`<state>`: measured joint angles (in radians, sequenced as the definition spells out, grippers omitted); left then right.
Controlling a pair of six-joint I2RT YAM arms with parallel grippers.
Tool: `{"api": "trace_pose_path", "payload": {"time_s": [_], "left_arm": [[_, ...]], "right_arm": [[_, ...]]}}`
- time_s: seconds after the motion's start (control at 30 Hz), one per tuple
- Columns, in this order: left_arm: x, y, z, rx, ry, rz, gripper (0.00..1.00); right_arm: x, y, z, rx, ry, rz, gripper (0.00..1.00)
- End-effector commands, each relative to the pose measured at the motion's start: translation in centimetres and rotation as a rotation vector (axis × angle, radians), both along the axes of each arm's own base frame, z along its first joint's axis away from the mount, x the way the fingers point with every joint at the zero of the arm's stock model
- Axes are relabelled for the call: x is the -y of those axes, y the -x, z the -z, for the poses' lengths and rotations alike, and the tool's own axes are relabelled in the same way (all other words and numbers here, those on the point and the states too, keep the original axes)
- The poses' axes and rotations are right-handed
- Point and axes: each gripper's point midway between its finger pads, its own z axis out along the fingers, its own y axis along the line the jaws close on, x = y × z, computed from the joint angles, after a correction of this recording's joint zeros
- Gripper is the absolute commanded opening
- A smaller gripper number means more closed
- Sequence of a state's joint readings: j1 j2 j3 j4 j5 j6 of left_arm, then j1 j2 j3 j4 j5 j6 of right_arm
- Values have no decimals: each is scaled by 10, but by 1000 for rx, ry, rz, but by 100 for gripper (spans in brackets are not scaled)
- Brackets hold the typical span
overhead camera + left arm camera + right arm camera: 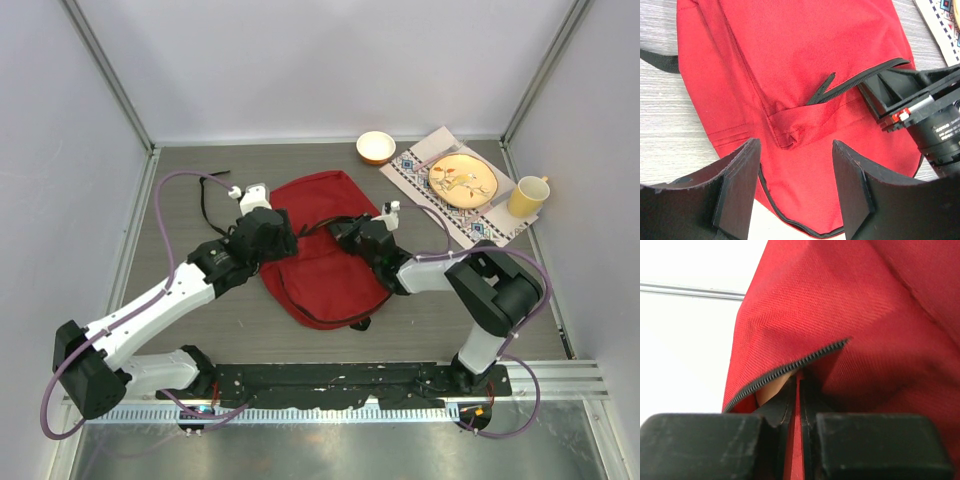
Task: Pack the student bag
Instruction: Place the personal item in the student bag, then zip the student bag at the center of the board.
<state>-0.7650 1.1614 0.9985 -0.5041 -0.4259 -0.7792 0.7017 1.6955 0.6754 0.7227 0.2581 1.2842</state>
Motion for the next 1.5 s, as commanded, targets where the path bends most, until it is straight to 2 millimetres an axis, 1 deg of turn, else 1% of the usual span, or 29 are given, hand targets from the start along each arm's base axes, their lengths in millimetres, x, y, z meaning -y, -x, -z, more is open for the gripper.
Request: {"api": "trace_pose_path", "payload": {"time_s": [0.0, 0.13, 0.2, 0.27, 0.3, 0.33, 0.4, 0.43, 0.47, 0.5, 0.53, 0.6, 0.63, 0.7, 0.73, 0.77, 0.83, 0.87, 0.9, 0.93, 0.97, 1.03, 1.07, 1.2, 1.23, 1.3, 1.33, 1.43, 1.47], "left_arm": [[-2, -3, -10, 37, 48, -24, 63], [-4, -2, -5, 27, 53, -27, 63], [-5, -1, 0, 18, 51, -29, 62], [-6, 0, 3, 11, 53, -32, 63], [-7, 0, 4, 10, 56, -35, 63], [-7, 1, 5, 7, 57, -36, 67], [-12, 1, 9, 5, 63, -51, 71], [-13, 1, 12, 0, 67, -58, 74], [-17, -3, 12, 5, 79, -73, 76], [-16, -1, 18, -13, 91, -64, 77], [-22, -5, 20, -14, 106, -81, 80], [-21, -7, 24, -25, 149, -77, 81], [-24, -11, 25, -26, 167, -91, 83], [-20, -15, 26, -26, 220, -82, 85], [-23, -20, 29, -30, 237, -96, 86], [-21, -25, 28, -17, 268, -97, 87], [-19, -31, 29, -34, 344, -103, 87], [-17, -36, 30, -27, 384, -101, 87], [-15, -39, 30, -31, 432, -109, 87], [-13, -45, 22, -8, 486, -97, 87], [-14, -45, 33, -34, 493, -104, 86], [-16, -53, 30, -18, 542, -122, 87], [-11, -54, 32, -35, 560, -101, 87], [-12, -57, 38, -52, 572, -117, 86], [-12, -57, 37, -45, 584, -119, 86], [-13, -58, 39, -46, 592, -126, 87], [-13, -59, 39, -42, 598, -126, 86], [-13, -60, 38, -44, 604, -125, 87], [-13, -61, 40, -46, 607, -131, 87]], "right_arm": [[-14, -17, -17, 48, -5, -27, 11], [-17, -23, -23, 64, -7, -32, 12], [-18, -21, -25, 71, -2, -45, 14], [-15, -16, -22, 74, 31, -61, 16], [-13, -11, -23, 67, 44, -73, 17], [-10, -7, -22, 75, 71, -85, 18], [-1, 9, -7, 44, 113, -111, 23], [3, 16, -15, 61, 117, -119, 27], [12, 27, -3, 48, 163, -132, 29], [19, 34, 1, 39, 196, -136, 31], [26, 40, -10, 63, 200, -132, 33], [41, 53, -3, 55, 274, -141, 35], [48, 56, -21, 91, 271, -126, 36], [60, 66, -18, 88, 329, -129, 36], [66, 68, -24, 100, 340, -118, 37], [71, 71, -34, 121, 337, -102, 37], [80, 76, -38, 124, 361, -91, 39], [84, 77, -46, 140, 354, -81, 39], [87, 80, -45, 131, 367, -82, 39], [88, 81, -46, 132, 369, -79, 40], [89, 83, -52, 145, 358, -81, 40], [90, 85, -54, 142, 349, -83, 39], [90, 87, -52, 135, 348, -87, 39], [89, 91, -63, 162, 323, -99, 41], [87, 91, -67, 190, 333, -120, 50], [81, 93, -79, 232, 339, -155, 54], [79, 92, -91, 261, 334, -163, 60], [72, 92, -100, 304, 400, -227, 66], [71, 90, -109, 319, 431, -243, 66]]}}
